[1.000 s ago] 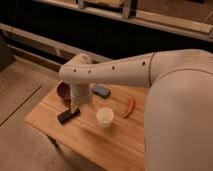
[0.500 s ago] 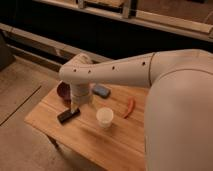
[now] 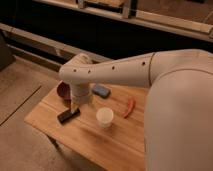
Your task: Pick up the ceramic cup
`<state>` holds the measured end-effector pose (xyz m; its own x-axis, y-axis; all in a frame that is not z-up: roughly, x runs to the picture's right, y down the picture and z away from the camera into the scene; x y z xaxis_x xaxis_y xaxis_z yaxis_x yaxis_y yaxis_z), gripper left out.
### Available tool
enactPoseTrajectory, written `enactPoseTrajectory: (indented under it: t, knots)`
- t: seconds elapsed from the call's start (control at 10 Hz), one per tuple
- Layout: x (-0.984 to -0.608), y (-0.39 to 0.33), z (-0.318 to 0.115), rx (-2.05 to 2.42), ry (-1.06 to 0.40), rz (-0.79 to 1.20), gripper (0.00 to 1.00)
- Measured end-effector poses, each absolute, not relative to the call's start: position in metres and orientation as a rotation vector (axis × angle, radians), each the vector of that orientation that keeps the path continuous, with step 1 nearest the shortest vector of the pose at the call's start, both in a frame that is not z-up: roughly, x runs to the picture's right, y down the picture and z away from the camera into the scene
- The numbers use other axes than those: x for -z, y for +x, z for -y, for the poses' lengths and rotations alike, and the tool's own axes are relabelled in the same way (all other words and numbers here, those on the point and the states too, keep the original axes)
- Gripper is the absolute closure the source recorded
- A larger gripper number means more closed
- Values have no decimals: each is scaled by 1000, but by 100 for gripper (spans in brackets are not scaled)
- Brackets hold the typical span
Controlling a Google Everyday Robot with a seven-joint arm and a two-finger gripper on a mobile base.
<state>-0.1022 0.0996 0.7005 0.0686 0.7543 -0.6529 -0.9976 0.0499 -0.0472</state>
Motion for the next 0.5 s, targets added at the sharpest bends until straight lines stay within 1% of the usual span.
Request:
enactPoseTrajectory:
  t: [0.3,0.5]
  knots:
    - [-676,-100,-86,-1410,-500,-550,35]
    - [-663,-105,-83,-1400,-475,-551,35]
